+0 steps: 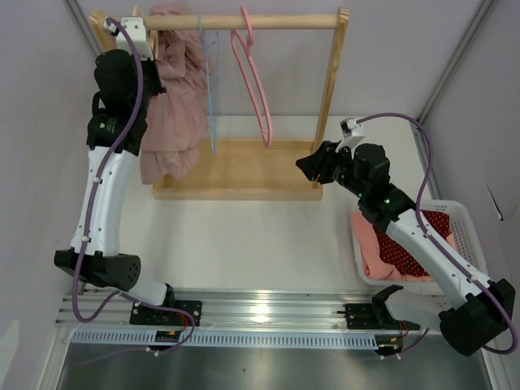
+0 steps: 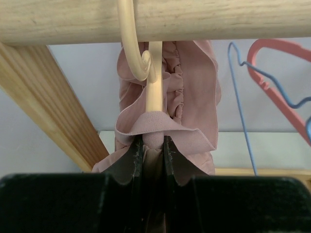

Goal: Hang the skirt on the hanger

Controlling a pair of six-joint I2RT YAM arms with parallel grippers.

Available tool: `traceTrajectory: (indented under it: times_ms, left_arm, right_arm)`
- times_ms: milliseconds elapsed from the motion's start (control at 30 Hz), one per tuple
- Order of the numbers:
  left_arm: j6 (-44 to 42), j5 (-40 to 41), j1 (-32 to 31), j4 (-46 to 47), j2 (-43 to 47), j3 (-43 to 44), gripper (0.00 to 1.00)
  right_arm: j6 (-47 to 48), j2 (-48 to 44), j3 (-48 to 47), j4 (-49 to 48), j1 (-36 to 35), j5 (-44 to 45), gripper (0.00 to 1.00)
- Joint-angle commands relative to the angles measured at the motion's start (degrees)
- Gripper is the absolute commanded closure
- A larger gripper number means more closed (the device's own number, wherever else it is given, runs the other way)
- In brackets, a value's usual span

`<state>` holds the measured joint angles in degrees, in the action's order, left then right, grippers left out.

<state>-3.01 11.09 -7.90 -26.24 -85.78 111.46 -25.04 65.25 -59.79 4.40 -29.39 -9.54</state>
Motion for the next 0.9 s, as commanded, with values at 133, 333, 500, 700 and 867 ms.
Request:
traceTrajectory:
  times_ms: [133, 333, 500, 700, 867]
  left_arm:
    - [2.48, 1.74, 2.27, 4.71, 0.17, -0.36, 1.0]
    - [7.13, 0.77, 3.77, 3.83, 0.87, -2.56, 0.97]
    - [9.95, -0.98, 3.95, 5.32, 4.21, -7.83, 0.71]
    - [10.91, -2.74, 3.95, 6.2, 8.51, -11.87, 0.53]
    - [10.92, -3.27, 3.95, 5.85, 12.03, -13.81, 0.42]
  right_arm:
    - [-0.27, -0.48, -0.59, -0.45, 0.38, -0.48, 0.58]
    - [-0.63, -0.57, -0.5, 0.34, 0.38, -0.13, 0.58]
    - [-0.45, -0.65, -0.85, 1.57, 0.38, 0.4, 0.58]
    - [0.08, -1.09, -2.0, 3.15, 0.38, 1.1, 0.58]
    - [-0.01, -0.74, -2.35, 3.77, 0.38, 1.19, 0.58]
